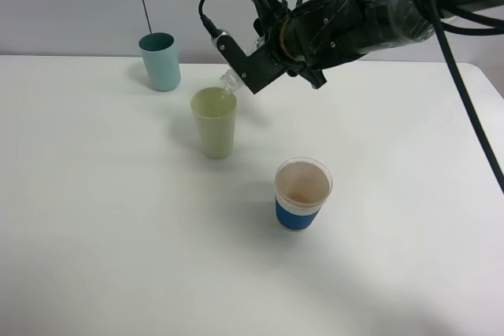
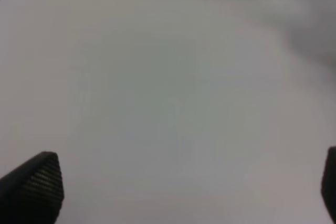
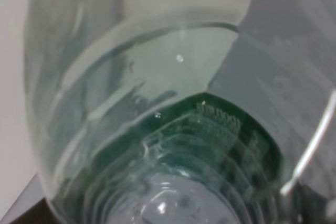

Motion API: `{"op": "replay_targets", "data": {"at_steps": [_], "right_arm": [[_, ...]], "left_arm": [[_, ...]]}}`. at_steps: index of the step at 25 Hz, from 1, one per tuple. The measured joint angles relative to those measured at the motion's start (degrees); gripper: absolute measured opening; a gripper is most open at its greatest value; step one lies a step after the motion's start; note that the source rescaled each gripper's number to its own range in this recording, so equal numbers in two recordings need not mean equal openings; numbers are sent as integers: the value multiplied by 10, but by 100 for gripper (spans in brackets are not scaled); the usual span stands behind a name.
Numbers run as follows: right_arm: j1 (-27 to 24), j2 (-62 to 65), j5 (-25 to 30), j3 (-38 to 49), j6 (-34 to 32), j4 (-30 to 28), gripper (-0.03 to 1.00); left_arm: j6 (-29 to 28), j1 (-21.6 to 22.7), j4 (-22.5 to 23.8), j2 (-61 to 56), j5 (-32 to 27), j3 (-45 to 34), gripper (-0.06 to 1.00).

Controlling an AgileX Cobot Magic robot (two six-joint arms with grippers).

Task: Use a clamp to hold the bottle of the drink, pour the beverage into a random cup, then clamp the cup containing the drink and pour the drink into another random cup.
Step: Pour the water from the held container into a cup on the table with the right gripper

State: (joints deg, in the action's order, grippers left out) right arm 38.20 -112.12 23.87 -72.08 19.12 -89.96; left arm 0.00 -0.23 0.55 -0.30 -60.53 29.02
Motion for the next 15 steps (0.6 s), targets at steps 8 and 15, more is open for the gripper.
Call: {"op": "replay_targets", "data": {"at_steps": [8, 15], "right_arm": [[7, 1, 9, 0, 0, 0, 0], [7, 6, 27, -1, 1, -16, 0]], "left_arm": [[0, 0, 0, 0, 0, 0, 100], [0, 0, 0, 0, 0, 0, 100]]}}
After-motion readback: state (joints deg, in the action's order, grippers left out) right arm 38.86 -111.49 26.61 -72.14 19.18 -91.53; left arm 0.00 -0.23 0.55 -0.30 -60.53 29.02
